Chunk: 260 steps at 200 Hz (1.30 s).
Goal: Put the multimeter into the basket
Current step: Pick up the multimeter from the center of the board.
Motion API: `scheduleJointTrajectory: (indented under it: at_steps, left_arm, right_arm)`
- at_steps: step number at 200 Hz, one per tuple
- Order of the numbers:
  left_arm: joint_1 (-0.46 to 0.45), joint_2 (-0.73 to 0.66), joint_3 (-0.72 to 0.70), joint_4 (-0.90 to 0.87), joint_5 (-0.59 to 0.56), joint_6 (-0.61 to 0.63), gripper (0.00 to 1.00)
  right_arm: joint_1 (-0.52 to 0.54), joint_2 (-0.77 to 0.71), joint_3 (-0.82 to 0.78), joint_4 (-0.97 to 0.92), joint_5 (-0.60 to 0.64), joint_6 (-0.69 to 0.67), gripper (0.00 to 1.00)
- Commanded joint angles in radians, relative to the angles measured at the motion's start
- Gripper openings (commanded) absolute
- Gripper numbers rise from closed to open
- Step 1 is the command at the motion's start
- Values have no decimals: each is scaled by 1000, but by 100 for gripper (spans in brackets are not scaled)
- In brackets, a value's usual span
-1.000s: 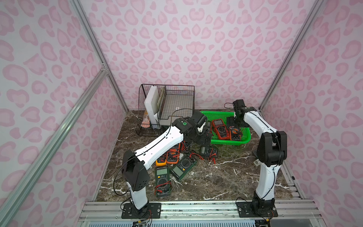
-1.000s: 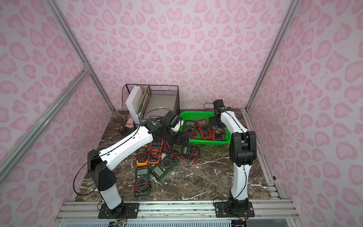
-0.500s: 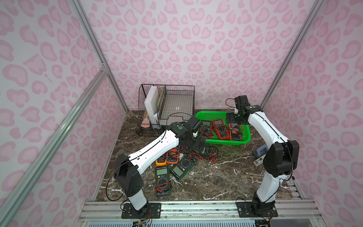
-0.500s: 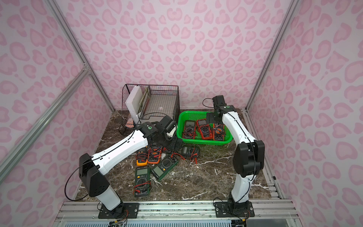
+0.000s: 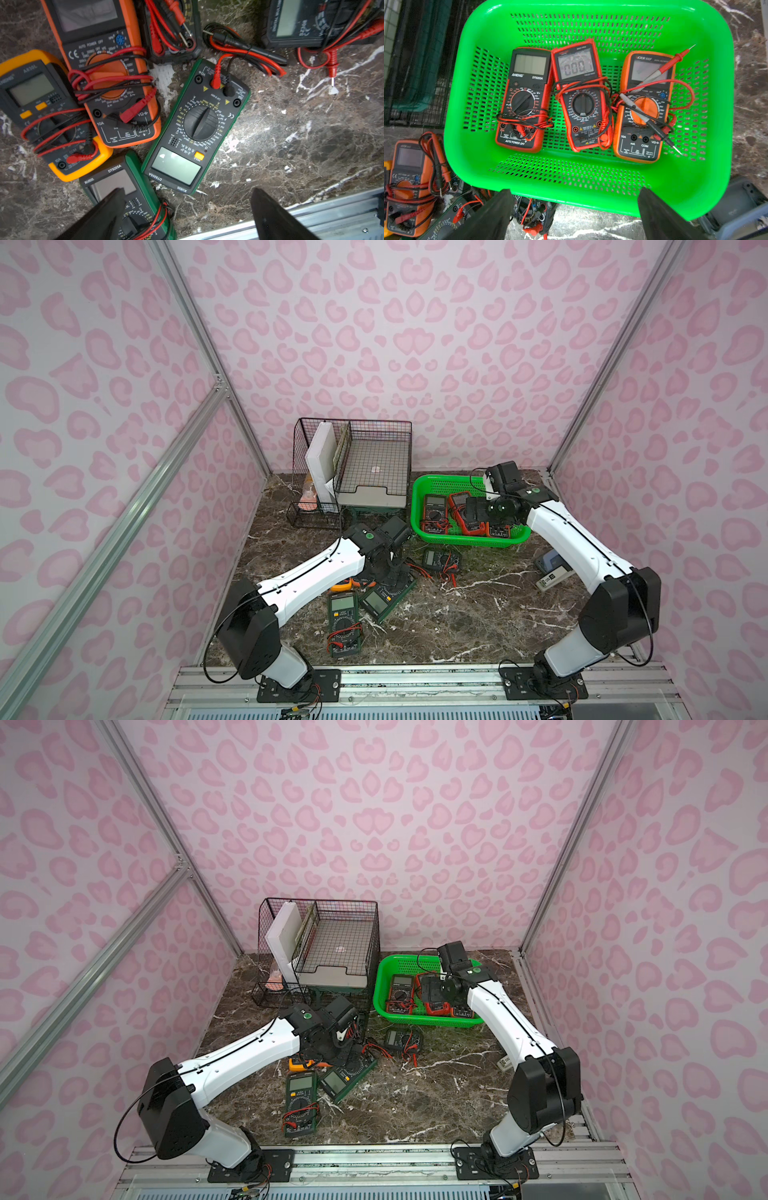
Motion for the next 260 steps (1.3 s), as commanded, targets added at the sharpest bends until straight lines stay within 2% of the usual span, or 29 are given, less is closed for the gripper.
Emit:
scheduleJointTrajectory:
  at_steps: [1,34,82,135,178,223,260]
  left_arm:
    - [1,-34,-36,-4,-28,-72,99]
    - [1,-104,-96,-15,-72,-159,99]
    - [1,-163,-126,-88,-142,-276,98]
    - [1,-227,-197,-170,-157,-381,99]
    - [2,-289,-296,-174,-143,-441,99]
    - [15,-343,-397,-103,-124,-461,99]
    - [80,-364,-478,0,-47,-432,99]
  right_arm:
    - [23,-23,-38,37,-33,22,99]
    - [65,-39,-109,62,-52,26,99]
    - [118,-35,-134,83,-56,40,99]
    - [170,-33,-145,88,-43,60,99]
    - [201,-33,-160,92,-36,83,99]
    - [217,-24,-142,78,-25,87,99]
    - [223,-14,-123,61,-14,88,99]
